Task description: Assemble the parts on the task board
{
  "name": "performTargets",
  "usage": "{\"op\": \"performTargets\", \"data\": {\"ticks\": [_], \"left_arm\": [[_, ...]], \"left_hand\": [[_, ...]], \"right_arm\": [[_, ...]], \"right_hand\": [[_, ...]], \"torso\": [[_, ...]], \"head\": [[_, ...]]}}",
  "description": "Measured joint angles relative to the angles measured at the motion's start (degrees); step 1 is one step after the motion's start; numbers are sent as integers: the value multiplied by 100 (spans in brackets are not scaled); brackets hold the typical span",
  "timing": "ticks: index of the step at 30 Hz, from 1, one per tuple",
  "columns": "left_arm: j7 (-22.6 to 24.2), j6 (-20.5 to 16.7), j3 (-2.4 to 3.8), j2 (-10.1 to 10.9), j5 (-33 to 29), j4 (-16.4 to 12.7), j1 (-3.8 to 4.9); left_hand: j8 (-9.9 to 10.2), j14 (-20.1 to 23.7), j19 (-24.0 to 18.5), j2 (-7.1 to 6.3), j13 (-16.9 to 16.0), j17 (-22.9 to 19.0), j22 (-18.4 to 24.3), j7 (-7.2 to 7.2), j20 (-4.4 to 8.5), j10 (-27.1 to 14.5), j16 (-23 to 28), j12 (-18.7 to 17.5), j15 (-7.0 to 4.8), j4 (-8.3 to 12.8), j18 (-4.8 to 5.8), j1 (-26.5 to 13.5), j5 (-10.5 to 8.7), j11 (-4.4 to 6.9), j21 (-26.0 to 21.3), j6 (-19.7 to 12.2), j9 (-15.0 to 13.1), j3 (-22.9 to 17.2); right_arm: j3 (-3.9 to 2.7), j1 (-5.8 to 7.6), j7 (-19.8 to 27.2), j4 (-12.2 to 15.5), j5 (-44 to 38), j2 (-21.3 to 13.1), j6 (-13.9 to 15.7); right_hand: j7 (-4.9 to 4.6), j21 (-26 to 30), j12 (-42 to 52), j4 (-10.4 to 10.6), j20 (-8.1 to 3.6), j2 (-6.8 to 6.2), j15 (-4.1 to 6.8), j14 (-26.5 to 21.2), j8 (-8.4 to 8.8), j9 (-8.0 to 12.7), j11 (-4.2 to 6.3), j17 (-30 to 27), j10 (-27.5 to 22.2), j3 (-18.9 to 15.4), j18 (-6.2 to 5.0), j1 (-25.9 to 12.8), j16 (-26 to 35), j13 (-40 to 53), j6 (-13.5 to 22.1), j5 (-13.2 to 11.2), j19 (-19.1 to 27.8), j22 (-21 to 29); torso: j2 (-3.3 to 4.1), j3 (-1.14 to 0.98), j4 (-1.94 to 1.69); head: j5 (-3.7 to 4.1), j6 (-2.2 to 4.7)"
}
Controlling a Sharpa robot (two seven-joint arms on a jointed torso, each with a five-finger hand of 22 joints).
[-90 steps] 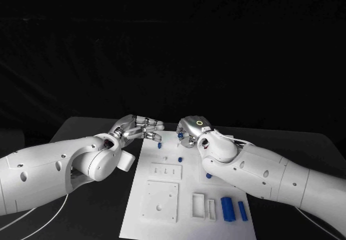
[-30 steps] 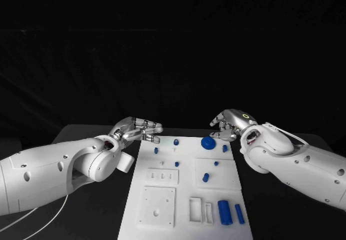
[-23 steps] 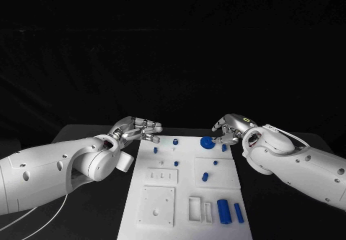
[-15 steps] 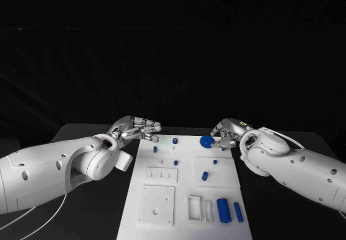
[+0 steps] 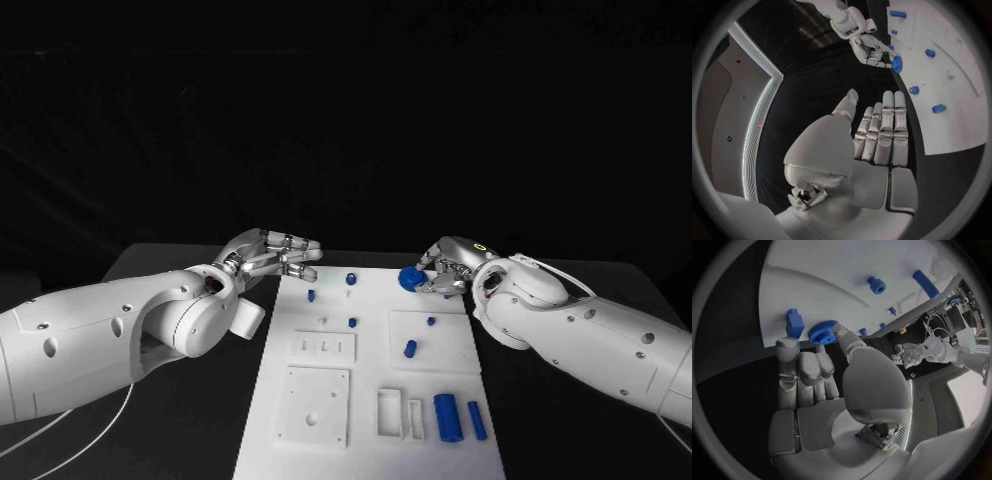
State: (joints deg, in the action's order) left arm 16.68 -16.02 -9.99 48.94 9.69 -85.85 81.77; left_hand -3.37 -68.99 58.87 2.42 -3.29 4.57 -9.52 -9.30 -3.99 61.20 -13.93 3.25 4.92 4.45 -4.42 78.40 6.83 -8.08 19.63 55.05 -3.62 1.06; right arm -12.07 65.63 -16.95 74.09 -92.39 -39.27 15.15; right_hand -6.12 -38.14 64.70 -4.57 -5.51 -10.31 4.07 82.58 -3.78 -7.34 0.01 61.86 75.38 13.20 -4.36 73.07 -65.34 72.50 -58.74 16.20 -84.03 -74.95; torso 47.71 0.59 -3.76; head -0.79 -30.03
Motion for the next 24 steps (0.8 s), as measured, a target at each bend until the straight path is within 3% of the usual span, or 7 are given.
{"op": "performTargets", "data": {"ticks": [24], "left_arm": [[-3,16,0,-6,4,21,0]], "left_hand": [[0,0,0,0,0,0,6,0,0,0,0,0,0,0,0,0,0,0,32,0,0,0]], "right_arm": [[-142,-32,-21,-71,50,89,72]], "right_hand": [[1,0,27,86,0,0,0,0,1,1,-1,31,39,-86,0,0,0,43,-1,0,0,1]], "torso": [[4,-11,7]], "head": [[-37,-17]]}}
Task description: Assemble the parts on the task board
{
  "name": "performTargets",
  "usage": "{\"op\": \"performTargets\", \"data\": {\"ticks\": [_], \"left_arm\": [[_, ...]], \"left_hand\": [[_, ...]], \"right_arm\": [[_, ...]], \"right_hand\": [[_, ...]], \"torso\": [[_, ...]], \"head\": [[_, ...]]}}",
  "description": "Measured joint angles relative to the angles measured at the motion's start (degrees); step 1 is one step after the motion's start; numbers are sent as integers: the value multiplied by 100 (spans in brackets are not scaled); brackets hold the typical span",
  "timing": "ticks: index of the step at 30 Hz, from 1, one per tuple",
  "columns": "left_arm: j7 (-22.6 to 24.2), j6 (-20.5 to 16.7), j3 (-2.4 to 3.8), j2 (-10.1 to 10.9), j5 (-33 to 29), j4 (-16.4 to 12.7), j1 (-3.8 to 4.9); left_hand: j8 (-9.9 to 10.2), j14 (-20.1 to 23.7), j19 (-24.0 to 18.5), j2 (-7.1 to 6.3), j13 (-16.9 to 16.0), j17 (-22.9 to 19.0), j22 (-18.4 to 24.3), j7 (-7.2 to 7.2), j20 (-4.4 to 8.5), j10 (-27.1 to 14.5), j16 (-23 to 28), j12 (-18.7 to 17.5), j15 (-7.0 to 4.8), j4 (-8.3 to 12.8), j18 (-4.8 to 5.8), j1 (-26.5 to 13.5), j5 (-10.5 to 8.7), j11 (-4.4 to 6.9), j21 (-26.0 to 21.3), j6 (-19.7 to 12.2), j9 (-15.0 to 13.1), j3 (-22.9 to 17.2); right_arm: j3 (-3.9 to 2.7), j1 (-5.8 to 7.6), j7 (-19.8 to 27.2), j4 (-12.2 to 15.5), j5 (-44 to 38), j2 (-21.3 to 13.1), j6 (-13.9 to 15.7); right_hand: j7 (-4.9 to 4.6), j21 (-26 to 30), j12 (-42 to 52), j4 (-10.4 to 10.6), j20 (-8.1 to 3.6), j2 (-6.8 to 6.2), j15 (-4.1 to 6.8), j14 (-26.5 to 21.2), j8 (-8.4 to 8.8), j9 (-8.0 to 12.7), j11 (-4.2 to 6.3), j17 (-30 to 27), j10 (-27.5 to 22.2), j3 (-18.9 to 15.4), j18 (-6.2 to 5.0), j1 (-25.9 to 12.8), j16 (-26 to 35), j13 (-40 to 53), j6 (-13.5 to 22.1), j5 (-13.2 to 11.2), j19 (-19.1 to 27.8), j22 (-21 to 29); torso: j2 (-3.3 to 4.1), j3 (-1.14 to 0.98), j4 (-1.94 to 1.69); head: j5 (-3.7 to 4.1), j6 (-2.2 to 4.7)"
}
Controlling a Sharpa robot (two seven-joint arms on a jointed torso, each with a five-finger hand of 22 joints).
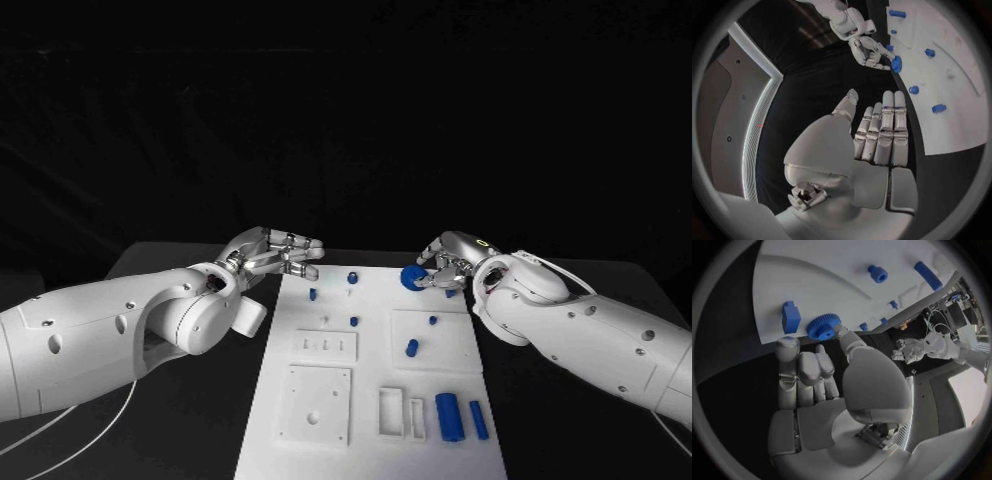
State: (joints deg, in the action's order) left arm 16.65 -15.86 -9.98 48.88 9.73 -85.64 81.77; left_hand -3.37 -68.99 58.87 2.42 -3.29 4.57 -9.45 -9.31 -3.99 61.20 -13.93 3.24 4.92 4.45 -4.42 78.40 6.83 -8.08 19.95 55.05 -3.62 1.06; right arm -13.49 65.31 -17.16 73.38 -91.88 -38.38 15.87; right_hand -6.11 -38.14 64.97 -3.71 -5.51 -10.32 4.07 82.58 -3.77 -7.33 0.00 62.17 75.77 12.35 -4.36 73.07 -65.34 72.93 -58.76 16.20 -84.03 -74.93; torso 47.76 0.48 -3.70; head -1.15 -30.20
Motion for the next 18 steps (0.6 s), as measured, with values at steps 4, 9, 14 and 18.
{"op": "performTargets", "data": {"ticks": [4,9,14,18], "left_arm": [[-1,2,0,-5,2,2,0],[-1,5,0,-15,3,7,0],[-1,10,0,-24,4,12,0],[-1,13,0,-24,5,14,0]], "left_hand": [[0,0,0,0,0,0,0,0,0,0,0,0,0,0,0,0,0,0,0,0,0,0],[0,0,0,0,0,0,0,0,0,0,0,0,0,0,0,0,0,0,0,0,0,0],[0,0,0,0,0,0,-1,0,0,0,0,0,0,0,0,0,0,0,0,0,0,0],[0,0,0,0,0,0,-1,0,0,0,0,0,0,0,0,0,0,0,0,0,0,0]], "right_arm": [[-4,0,-6,-57,5,37,-15],[-6,0,-11,-133,10,100,-55],[-7,0,-13,-227,14,172,-112],[-12,5,-13,-273,16,215,-147]], "right_hand": [[0,27,22,48,0,0,0,0,0,0,0,13,0,-48,0,0,0,17,0,0,0,0],[1,27,22,48,0,0,0,0,0,0,0,20,0,-48,0,0,0,18,-1,0,0,1],[2,27,22,71,0,0,0,0,0,0,0,25,0,-71,0,0,0,26,-2,0,0,1],[8,22,22,71,0,4,0,0,0,0,-1,25,0,-71,0,4,0,26,-7,0,0,1]], "torso": [[1,0,0],[1,0,0],[2,0,-2],[4,1,-3]], "head": [[3,-5],[7,-9],[7,-17],[3,-24]]}}
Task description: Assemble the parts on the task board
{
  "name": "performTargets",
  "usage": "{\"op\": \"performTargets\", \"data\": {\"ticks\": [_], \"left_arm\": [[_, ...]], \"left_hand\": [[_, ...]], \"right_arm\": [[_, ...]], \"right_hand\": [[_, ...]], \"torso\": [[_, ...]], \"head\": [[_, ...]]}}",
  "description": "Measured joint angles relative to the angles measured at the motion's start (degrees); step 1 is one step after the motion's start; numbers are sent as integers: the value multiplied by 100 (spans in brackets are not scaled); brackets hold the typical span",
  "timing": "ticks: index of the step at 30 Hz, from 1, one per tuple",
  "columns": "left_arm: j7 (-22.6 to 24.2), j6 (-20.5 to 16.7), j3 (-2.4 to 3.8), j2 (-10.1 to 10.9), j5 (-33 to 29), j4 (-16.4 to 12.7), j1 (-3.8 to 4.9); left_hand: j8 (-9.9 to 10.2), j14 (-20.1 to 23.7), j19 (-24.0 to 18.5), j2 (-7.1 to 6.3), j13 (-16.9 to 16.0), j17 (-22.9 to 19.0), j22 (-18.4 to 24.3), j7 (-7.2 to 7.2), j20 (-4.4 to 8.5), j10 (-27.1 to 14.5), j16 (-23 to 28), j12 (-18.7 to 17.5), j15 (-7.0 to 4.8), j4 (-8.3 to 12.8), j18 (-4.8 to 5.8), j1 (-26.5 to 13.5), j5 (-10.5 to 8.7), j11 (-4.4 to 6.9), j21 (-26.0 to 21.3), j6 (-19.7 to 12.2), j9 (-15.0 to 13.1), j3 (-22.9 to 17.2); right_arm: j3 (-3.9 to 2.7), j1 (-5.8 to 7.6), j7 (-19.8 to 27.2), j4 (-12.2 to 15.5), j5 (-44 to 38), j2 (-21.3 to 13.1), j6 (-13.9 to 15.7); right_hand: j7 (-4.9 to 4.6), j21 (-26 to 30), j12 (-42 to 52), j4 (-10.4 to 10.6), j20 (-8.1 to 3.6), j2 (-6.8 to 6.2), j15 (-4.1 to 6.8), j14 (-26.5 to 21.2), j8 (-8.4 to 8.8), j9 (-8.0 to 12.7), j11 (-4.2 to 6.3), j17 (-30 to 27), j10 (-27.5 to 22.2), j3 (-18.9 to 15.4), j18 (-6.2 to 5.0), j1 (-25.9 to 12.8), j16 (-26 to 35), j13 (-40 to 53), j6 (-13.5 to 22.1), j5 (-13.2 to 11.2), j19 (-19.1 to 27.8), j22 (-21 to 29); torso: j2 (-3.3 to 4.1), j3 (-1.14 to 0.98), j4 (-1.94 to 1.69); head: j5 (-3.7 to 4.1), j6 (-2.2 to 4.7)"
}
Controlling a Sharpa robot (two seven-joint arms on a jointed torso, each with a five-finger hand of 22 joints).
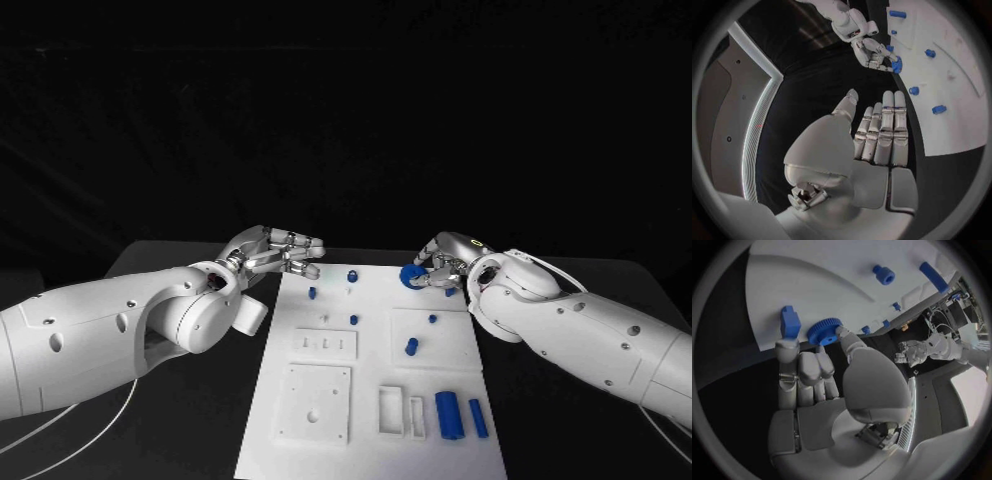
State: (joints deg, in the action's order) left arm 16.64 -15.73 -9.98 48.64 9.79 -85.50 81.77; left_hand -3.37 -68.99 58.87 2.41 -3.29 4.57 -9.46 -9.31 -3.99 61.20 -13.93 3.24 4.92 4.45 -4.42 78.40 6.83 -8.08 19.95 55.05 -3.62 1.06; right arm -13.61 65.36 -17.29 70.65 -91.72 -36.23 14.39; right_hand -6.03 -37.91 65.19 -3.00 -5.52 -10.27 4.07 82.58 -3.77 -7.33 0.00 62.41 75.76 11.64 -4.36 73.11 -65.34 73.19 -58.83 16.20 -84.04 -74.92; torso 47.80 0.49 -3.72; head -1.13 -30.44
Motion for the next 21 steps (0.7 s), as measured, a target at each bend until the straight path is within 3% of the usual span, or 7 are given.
{"op": "performTargets", "data": {"ticks": [9,13,21], "left_arm": [[-1,6,0,-12,3,17,0],[-2,10,0,-16,4,20,0],[-4,19,-2,-14,6,30,0]], "left_hand": [[0,0,0,0,0,0,0,0,0,0,0,0,0,0,0,0,0,0,0,0,0,0],[0,0,0,0,0,0,0,0,0,0,0,0,0,0,0,0,0,0,0,0,0,0],[0,0,0,0,0,0,-1,0,0,0,0,0,0,0,0,0,0,0,0,0,0,0]], "right_arm": [[-6,9,5,-27,2,47,-59],[-7,12,7,-32,2,44,-110],[-19,12,16,-16,2,-10,-185]], "right_hand": [[2,20,23,15,-1,18,0,0,0,0,0,6,0,-16,-1,18,0,8,-2,45,-1,0],[21,20,23,-17,-2,49,0,0,0,-1,1,25,0,102,-1,49,0,15,-68,328,-1,1],[4,32,23,-315,0,46,19,19,34,72,21,37,21,475,0,-1,0,16,-88,956,0,1]], "torso": [[1,0,-1],[-1,0,3],[-2,-3,7]], "head": [[0,-16],[-3,-23],[-10,-38]]}}
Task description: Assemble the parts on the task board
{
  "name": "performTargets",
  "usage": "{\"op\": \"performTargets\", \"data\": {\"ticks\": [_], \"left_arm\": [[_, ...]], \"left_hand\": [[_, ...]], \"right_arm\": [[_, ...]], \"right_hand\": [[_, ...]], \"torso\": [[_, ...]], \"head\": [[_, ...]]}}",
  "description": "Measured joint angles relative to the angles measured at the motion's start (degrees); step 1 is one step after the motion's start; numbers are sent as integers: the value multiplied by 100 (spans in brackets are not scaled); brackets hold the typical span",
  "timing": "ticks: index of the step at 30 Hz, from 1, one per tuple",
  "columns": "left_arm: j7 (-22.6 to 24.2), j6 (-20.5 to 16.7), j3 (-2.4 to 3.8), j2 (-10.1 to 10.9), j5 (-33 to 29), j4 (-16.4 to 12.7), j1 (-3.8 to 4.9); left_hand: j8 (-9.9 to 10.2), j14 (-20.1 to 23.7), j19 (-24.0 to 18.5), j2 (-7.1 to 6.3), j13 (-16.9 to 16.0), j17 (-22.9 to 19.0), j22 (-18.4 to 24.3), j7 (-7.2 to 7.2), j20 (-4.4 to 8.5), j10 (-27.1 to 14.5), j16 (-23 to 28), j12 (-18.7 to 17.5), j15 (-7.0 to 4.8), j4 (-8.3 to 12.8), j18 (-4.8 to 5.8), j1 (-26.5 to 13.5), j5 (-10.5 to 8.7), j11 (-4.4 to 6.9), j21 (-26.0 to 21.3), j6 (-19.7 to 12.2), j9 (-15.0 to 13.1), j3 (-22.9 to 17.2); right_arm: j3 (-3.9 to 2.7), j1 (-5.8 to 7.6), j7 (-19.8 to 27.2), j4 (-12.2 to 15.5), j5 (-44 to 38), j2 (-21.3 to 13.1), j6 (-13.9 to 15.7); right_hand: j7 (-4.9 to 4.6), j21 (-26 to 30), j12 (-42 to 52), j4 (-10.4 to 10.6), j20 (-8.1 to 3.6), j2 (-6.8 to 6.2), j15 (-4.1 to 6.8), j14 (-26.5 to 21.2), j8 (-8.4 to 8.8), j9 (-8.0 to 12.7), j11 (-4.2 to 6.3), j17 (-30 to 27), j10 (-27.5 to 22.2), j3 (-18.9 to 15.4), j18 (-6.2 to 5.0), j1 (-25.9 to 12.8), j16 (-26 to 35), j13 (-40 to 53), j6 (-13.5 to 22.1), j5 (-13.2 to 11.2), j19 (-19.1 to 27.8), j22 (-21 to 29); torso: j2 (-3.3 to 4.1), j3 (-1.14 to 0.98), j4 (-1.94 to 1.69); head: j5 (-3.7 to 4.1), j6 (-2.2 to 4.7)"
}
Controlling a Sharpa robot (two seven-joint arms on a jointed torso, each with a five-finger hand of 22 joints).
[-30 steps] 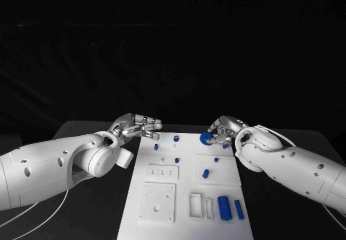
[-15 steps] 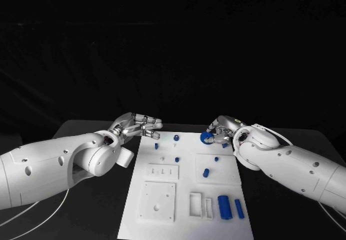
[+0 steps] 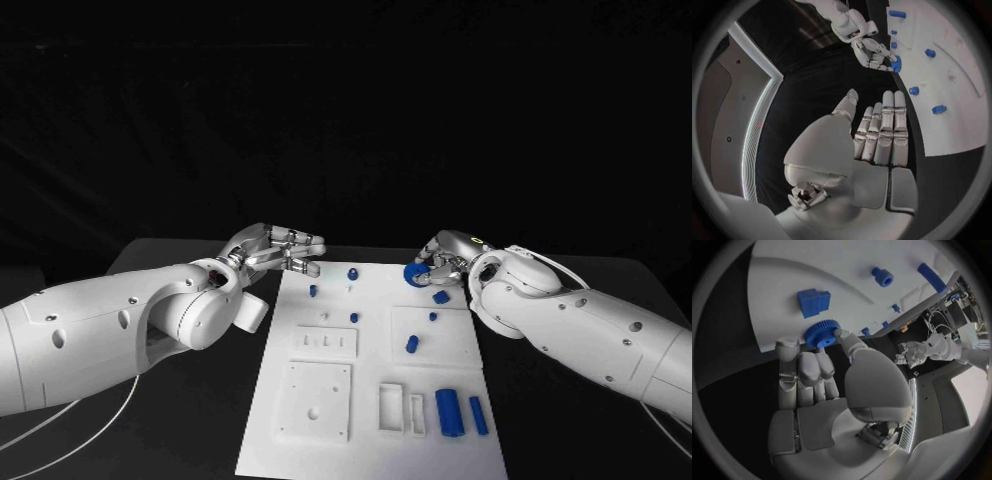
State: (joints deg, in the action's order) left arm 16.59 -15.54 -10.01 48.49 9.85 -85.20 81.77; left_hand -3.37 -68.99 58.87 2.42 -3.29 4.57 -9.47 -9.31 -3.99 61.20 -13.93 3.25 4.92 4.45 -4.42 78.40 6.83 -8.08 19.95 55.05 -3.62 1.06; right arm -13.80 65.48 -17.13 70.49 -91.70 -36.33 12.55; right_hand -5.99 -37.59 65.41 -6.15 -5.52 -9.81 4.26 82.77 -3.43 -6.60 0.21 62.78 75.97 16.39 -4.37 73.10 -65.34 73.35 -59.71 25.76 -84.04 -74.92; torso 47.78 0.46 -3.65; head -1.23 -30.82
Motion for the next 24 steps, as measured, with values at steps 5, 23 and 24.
{"op": "performTargets", "data": {"ticks": [5,23,24], "left_arm": [[-2,4,-4,1,1,8,0],[-9,14,-9,4,3,12,0],[-9,15,-9,4,3,12,0]], "left_hand": [[0,0,0,0,0,0,0,0,0,0,0,0,0,0,0,0,0,0,0,0,0,0],[0,0,0,0,0,0,0,0,0,0,0,0,0,0,0,0,0,0,0,0,0,0],[0,0,0,0,0,0,0,0,0,0,0,0,0,0,0,0,0,0,0,0,0,0]], "right_arm": [[-4,-7,0,28,-8,-26,-22],[4,-37,-29,207,-117,-71,14],[7,-43,-34,236,-141,-76,26]], "right_hand": [[0,0,0,-168,0,-8,0,0,18,23,0,11,0,168,0,-144,0,4,1,333,0,0],[73,-67,39,-364,0,60,15,21,-2,1,42,51,42,494,6,-269,0,78,-290,533,0,1],[72,-79,45,-351,0,60,15,21,-2,1,42,51,43,509,7,-268,0,84,-302,531,0,0]], "torso": [[0,-3,1],[1,-5,-1],[1,-5,-1]], "head": [[1,-7],[16,3],[16,3]]}}
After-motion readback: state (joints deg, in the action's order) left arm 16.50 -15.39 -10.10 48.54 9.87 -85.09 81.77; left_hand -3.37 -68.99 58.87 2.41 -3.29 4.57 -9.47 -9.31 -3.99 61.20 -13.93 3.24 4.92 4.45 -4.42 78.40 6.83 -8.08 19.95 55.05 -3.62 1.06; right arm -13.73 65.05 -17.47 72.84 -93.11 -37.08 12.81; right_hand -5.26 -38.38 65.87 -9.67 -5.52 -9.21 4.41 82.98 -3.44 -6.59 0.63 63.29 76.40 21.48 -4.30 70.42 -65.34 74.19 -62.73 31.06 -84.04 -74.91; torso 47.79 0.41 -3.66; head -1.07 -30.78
